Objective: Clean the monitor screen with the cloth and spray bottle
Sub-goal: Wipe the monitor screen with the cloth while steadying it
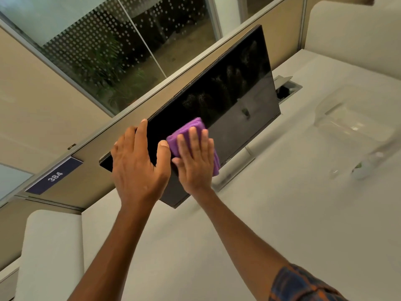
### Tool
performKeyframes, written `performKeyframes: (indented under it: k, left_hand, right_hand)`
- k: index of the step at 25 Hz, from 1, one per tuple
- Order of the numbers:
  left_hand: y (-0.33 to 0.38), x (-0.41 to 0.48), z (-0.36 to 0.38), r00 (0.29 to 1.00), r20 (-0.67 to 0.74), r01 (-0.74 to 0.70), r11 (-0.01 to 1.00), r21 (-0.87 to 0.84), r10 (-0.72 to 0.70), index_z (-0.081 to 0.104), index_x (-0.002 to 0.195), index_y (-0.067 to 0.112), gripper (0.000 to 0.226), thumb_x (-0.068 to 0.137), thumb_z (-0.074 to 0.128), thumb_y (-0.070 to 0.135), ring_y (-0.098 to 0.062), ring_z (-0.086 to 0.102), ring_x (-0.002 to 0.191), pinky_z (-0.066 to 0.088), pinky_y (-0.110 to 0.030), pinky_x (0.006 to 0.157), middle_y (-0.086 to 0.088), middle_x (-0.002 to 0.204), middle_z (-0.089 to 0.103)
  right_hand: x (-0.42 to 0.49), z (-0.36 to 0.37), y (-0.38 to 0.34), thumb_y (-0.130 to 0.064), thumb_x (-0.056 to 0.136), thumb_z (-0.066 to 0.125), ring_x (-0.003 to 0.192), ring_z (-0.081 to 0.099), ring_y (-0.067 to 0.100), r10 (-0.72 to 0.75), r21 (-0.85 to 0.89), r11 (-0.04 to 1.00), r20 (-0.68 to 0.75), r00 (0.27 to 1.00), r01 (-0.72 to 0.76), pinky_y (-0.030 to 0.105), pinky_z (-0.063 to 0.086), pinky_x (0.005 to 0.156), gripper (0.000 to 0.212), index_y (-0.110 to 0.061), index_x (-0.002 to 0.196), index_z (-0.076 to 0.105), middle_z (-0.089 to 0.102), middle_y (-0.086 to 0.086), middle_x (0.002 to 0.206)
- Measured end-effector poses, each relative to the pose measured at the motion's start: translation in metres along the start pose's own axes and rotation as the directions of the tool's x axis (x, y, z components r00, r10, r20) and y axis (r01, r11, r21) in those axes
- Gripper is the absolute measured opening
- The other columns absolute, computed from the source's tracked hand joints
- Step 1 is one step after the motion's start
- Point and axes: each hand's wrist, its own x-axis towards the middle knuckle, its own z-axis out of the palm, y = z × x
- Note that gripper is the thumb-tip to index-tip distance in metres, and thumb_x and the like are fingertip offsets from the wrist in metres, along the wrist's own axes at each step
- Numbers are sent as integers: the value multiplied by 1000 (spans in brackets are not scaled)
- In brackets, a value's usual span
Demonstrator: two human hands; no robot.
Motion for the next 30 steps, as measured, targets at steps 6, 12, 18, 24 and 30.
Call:
performKeyframes:
  k: [6, 12, 18, 24, 30]
  left_hand:
    - [0, 1, 4, 999, -38, 21, 999, -47, -22, 44, 153, 27, 59, 100, 34, 52, -24, 50, 129, 53, -47, 97, 0, 149, 57]
    - [2, 2, -3, 996, -16, 82, 991, -101, -84, 47, 154, 25, 63, 98, 26, 44, -26, 51, 137, 42, -39, 101, 0, 155, 56]
    - [0, 11, -15, 992, 51, 118, 981, -151, -112, 48, 155, 27, 68, 94, 22, 40, -27, 54, 134, 50, -52, 107, -2, 151, 60]
    - [-7, 14, -10, 994, 36, 106, 974, -201, -101, 52, 150, 31, 63, 92, 27, 36, -19, 55, 116, 44, -35, 82, 2, 134, 68]
    - [2, 10, -6, 993, 28, 116, 980, -163, -113, 49, 150, 28, 74, 81, 25, 45, -27, 53, 125, 43, -34, 78, -2, 138, 65]
  right_hand:
    - [-61, -12, 8, -50, 113, 36, 165, 7, 41, 159, 5, 987, 170, 972, -162, 55, 14, 135, 69, -23, 170, 9, 8, 8, 179]
    - [-51, 0, -47, -52, 113, 39, 167, 4, 29, -450, 203, 891, 261, 854, 407, 49, 8, 136, 69, -25, 171, 12, 4, -2, 180]
    - [52, -17, -28, -41, 112, 51, 164, 17, 27, -627, 106, 778, 97, 773, 619, 47, 23, 133, 53, -24, 160, 37, 34, 4, 172]
    - [76, -27, 3, -47, 110, 53, 160, 24, 36, -400, 0, 916, -6, 916, 400, 59, 22, 131, 54, -30, 159, 41, 38, 4, 169]
    - [19, -15, -5, -41, 115, 36, 165, 12, 41, 168, 84, 983, -30, 985, -165, 62, 21, 131, 59, -27, 169, 15, 18, 6, 178]
